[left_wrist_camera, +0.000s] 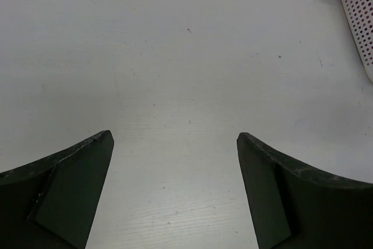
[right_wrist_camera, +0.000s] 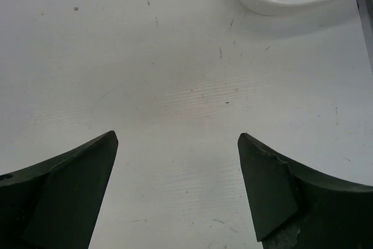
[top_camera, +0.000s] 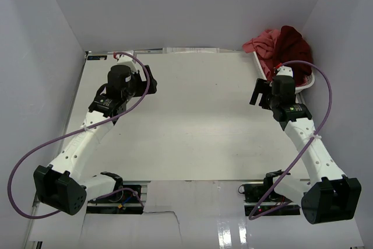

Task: Fold and stack the t-shirts
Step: Grab crumpled tshirt from bin with the right arm

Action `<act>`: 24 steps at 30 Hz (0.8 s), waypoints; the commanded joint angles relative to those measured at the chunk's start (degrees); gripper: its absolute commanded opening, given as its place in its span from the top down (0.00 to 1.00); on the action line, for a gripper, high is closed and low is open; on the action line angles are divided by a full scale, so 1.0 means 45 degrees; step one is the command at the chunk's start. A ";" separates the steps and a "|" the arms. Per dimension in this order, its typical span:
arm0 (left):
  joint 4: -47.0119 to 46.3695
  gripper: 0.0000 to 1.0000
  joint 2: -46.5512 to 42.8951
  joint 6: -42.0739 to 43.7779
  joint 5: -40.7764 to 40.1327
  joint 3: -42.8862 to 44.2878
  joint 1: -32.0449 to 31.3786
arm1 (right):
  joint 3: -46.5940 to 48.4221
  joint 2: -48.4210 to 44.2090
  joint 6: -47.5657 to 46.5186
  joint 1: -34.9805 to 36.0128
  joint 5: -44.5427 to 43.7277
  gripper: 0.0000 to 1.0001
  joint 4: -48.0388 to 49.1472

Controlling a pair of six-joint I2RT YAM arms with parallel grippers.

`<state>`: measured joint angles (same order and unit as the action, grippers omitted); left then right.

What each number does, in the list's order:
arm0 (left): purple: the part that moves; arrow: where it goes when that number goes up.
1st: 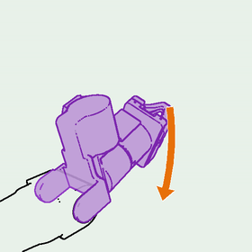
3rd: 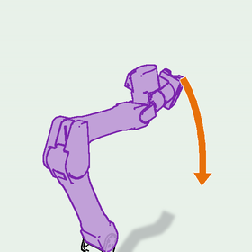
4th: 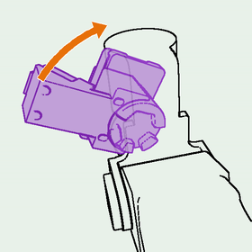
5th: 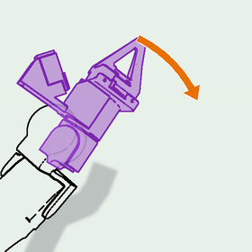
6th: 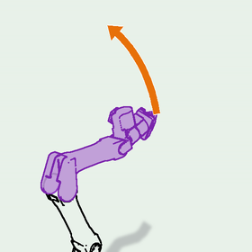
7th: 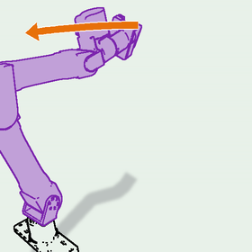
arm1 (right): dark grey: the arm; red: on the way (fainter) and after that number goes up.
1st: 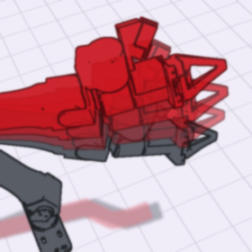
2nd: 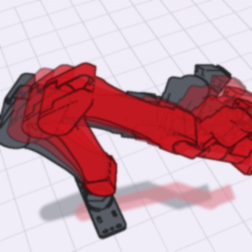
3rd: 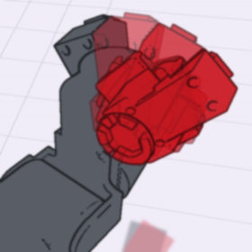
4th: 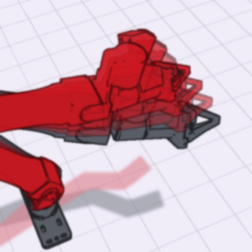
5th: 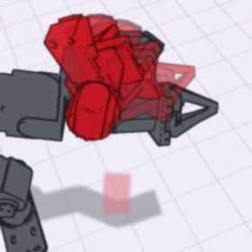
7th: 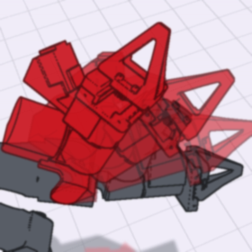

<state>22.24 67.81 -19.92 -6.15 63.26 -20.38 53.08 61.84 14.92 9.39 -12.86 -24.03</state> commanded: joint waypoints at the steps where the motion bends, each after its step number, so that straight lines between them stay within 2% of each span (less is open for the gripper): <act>1: -0.0118 0.02 -0.0382 0.0169 0.0039 0.0062 -0.0002 | 0.0256 -0.0169 -0.0170 -0.0035 0.0046 0.10 0.0593; 7: -0.0196 0.02 -0.0304 0.0345 0.0039 0.0082 -0.0002 | -0.0055 -0.0558 -0.0112 -0.0035 0.0183 0.10 0.1120; 10: -0.0118 0.02 -0.0206 0.0384 -0.0097 0.0179 -0.0002 | -0.0699 -0.0929 0.0025 -0.0016 -0.0343 0.10 0.2309; 13: -0.0118 0.02 -0.0264 0.0326 -0.0175 0.0179 -0.0002 | -0.1132 -0.0874 -0.0754 -0.0035 -0.0617 0.10 0.3465; 16: -0.0408 0.02 -0.0245 0.0169 -0.0196 -0.0073 -0.0002 | 0.0562 0.0919 -0.0970 -0.0132 -0.1474 0.10 0.2629; 17: -0.0566 0.02 -0.0226 0.0285 0.0133 -0.0268 -0.0021 | 0.1999 0.2278 -0.0971 -0.0133 -0.1710 0.09 0.1736; 19: -0.0567 0.02 -0.0109 0.0578 0.0429 -0.0348 -0.0021 | 0.3471 0.3691 -0.0991 -0.0133 -0.1848 0.06 0.1066; 21: -0.0160 0.02 0.0048 0.0813 0.0449 -0.0212 -0.0002 | 0.5283 0.5445 -0.0991 -0.0133 -0.2023 0.05 0.0654; 24: -0.0176 0.02 -0.0244 0.0795 0.0079 -0.0308 -0.0002 | 0.7199 0.7268 -0.1049 -0.0133 -0.3307 0.04 0.0614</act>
<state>21.47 68.40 -17.43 -5.50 62.26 -20.38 78.13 89.97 11.35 9.02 -21.21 -19.35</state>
